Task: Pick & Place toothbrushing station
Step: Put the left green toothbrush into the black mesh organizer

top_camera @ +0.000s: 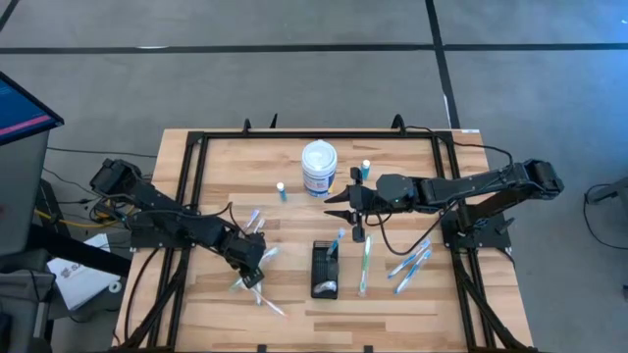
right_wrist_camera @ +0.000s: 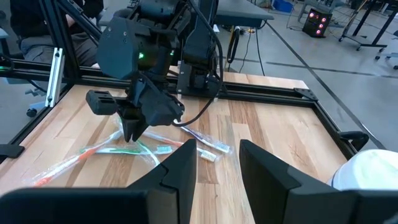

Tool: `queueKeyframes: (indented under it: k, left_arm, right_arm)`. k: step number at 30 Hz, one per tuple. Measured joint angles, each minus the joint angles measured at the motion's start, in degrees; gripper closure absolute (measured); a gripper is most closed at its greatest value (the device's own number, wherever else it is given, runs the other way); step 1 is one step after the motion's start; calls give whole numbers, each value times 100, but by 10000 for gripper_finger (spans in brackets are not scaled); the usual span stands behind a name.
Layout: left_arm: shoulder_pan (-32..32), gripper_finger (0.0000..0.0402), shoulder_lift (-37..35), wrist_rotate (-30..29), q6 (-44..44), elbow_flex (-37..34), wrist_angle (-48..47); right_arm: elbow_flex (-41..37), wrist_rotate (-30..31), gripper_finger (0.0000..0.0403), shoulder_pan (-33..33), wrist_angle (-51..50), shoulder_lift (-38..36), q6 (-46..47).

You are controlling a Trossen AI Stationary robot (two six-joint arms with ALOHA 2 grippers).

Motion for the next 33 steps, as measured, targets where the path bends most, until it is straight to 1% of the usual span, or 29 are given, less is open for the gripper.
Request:
queueKeyframes:
  k: [5,10,15,21,28,33]
  left_arm:
    - [0,312,0,-95,0,0,-93]
    - [0,298,0,-122,0,0,-153]
    - [49,295,-50,-116,4,0,-155]
    - [175,295,-306,-130,17,0,-175]
    - [173,295,-319,-185,20,0,-479]
    - [173,295,-319,-222,20,0,-474]
  right_arm:
    - [-1,0,290,0,0,0,2]
    - [0,0,290,0,-1,0,2]
    - [-1,0,290,0,0,0,2]
    - [-1,0,290,0,0,0,2]
    - [0,0,290,0,-2,0,2]
    - [1,0,290,0,-2,0,2]
